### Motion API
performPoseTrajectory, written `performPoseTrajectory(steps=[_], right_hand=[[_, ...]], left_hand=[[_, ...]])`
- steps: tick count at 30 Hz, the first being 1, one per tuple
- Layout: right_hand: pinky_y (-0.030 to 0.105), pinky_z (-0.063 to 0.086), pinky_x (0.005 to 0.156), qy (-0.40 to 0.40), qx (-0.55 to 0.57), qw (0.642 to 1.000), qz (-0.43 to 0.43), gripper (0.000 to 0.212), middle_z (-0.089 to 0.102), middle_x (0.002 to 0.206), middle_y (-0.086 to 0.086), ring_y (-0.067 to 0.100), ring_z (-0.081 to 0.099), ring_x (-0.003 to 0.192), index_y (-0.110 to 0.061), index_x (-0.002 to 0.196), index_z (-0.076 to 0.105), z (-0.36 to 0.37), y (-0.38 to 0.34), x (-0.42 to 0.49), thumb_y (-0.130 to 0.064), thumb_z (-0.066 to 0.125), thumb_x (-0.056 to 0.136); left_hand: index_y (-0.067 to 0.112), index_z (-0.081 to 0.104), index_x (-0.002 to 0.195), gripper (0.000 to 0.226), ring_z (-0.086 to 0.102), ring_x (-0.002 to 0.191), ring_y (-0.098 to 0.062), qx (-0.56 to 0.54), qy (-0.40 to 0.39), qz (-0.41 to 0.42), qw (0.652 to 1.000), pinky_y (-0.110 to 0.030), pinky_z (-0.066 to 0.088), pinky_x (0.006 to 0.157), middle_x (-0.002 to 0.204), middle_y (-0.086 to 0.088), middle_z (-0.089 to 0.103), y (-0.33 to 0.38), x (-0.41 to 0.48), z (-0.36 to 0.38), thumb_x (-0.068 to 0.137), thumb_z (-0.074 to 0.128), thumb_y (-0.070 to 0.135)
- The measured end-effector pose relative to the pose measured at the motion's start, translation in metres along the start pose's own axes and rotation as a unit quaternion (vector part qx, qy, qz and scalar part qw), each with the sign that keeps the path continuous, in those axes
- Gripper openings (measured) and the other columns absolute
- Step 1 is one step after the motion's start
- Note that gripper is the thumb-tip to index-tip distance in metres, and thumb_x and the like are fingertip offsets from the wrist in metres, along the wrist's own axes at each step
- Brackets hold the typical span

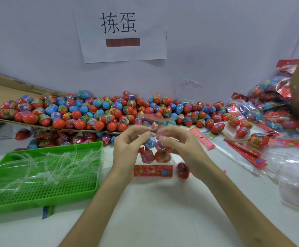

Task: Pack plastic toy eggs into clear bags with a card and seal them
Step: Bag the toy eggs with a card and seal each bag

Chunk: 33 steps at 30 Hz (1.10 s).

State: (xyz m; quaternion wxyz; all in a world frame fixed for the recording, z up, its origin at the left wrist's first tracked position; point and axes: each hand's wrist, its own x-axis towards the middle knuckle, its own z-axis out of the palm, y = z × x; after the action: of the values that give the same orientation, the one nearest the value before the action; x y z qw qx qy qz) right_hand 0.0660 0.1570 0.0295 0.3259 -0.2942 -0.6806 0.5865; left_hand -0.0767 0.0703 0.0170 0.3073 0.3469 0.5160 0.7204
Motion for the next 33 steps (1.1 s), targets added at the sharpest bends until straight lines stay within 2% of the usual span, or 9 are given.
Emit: performPoseTrajectory(steps=[2,6,10,12,16,24,27,31,33], right_hand=[[0.052,0.06,0.087,0.018,-0.025,0.999,-0.013,0.004,0.076,0.094,0.002,0.023,0.073,0.091,-0.018,0.094,0.078,0.0014,0.0033,0.0003,-0.019,0.074,0.092],[0.04,0.063,0.076,0.049,-0.055,0.996,-0.048,0.011,0.077,0.083,-0.003,0.021,0.073,0.083,-0.024,0.085,0.079,0.0008,0.006,0.0005,-0.019,0.073,0.093],[0.032,0.062,0.072,0.055,-0.056,0.996,-0.05,0.007,0.077,0.086,-0.006,0.012,0.074,0.084,-0.027,0.095,0.077,-0.0018,0.006,0.0016,-0.024,0.071,0.095],[0.031,0.062,0.071,0.063,-0.037,0.996,-0.044,0.011,0.077,0.094,-0.007,0.01,0.074,0.088,-0.03,0.104,0.073,-0.0017,0.0033,0.002,-0.029,0.073,0.093],[0.029,0.062,0.068,0.093,0.008,0.995,-0.04,0.008,0.075,0.098,-0.003,0.013,0.073,0.09,-0.021,0.096,0.071,-0.0015,-0.0005,0.0019,-0.024,0.075,0.091],[0.021,0.056,0.063,0.116,0.055,0.992,-0.021,0.006,0.075,0.083,-0.003,0.012,0.072,0.077,-0.018,0.087,0.073,-0.0042,-0.0002,0.0012,-0.023,0.077,0.088],[0.021,0.055,0.066,0.098,0.107,0.989,0.006,0.018,0.076,0.086,-0.001,0.012,0.072,0.08,-0.016,0.094,0.074,-0.0054,-0.0013,0.0009,-0.031,0.077,0.083],[0.024,0.055,0.077,0.031,0.114,0.991,0.064,0.047,0.075,0.095,-0.008,0.012,0.072,0.089,-0.019,0.108,0.072,-0.0034,-0.0022,0.0029,-0.053,0.07,0.076],[0.022,0.056,0.074,0.006,0.107,0.991,0.079,0.044,0.075,0.092,-0.011,0.011,0.072,0.086,-0.021,0.106,0.071,-0.0028,-0.0014,0.0031,-0.054,0.072,0.077]], left_hand=[[0.014,0.076,0.092,0.015,0.073,0.082,-0.011,-0.006,-0.001,-0.002,1.0,-0.017,0.053,0.067,0.089,-0.007,0.079,0.0009,0.0001,-0.0004,0.091,0.07,0.0],[0.017,0.078,0.095,0.014,0.075,0.087,-0.012,0.001,-0.011,-0.007,1.0,-0.018,0.055,0.068,0.093,-0.006,0.08,0.001,-0.0012,0.0005,0.093,0.07,0.006],[0.021,0.077,0.109,0.023,0.075,0.102,-0.019,0.005,-0.004,-0.003,1.0,-0.029,0.058,0.086,0.101,-0.005,0.08,0.0025,-0.0026,0.0032,0.091,0.071,0.033],[0.023,0.077,0.107,0.027,0.075,0.1,-0.025,-0.012,0.016,-0.006,1.0,-0.028,0.059,0.083,0.099,-0.007,0.08,0.0041,-0.0022,0.0042,0.089,0.069,0.041],[0.031,0.082,0.094,0.025,0.077,0.094,-0.02,-0.035,0.05,-0.012,0.998,-0.021,0.058,0.069,0.1,-0.006,0.08,0.0047,-0.0023,0.0043,0.103,0.059,0.029],[0.016,0.079,0.104,0.022,0.077,0.088,-0.016,-0.03,0.068,-0.007,0.997,-0.017,0.055,0.063,0.098,-0.006,0.08,0.0033,-0.0036,0.0058,0.104,0.058,0.021],[0.02,0.08,0.098,0.024,0.077,0.086,-0.02,-0.034,0.068,-0.009,0.997,-0.021,0.057,0.063,0.098,-0.008,0.08,0.003,-0.0044,0.0066,0.104,0.057,0.023],[0.006,0.075,0.107,0.026,0.077,0.089,-0.023,-0.054,0.08,-0.012,0.995,-0.021,0.056,0.061,0.098,-0.01,0.08,0.0039,-0.0027,0.0058,0.106,0.055,0.022],[0.007,0.076,0.106,0.026,0.076,0.085,-0.018,-0.069,0.098,-0.018,0.993,-0.02,0.055,0.058,0.098,-0.009,0.08,0.0045,-0.0019,0.0044,0.106,0.056,0.024]])
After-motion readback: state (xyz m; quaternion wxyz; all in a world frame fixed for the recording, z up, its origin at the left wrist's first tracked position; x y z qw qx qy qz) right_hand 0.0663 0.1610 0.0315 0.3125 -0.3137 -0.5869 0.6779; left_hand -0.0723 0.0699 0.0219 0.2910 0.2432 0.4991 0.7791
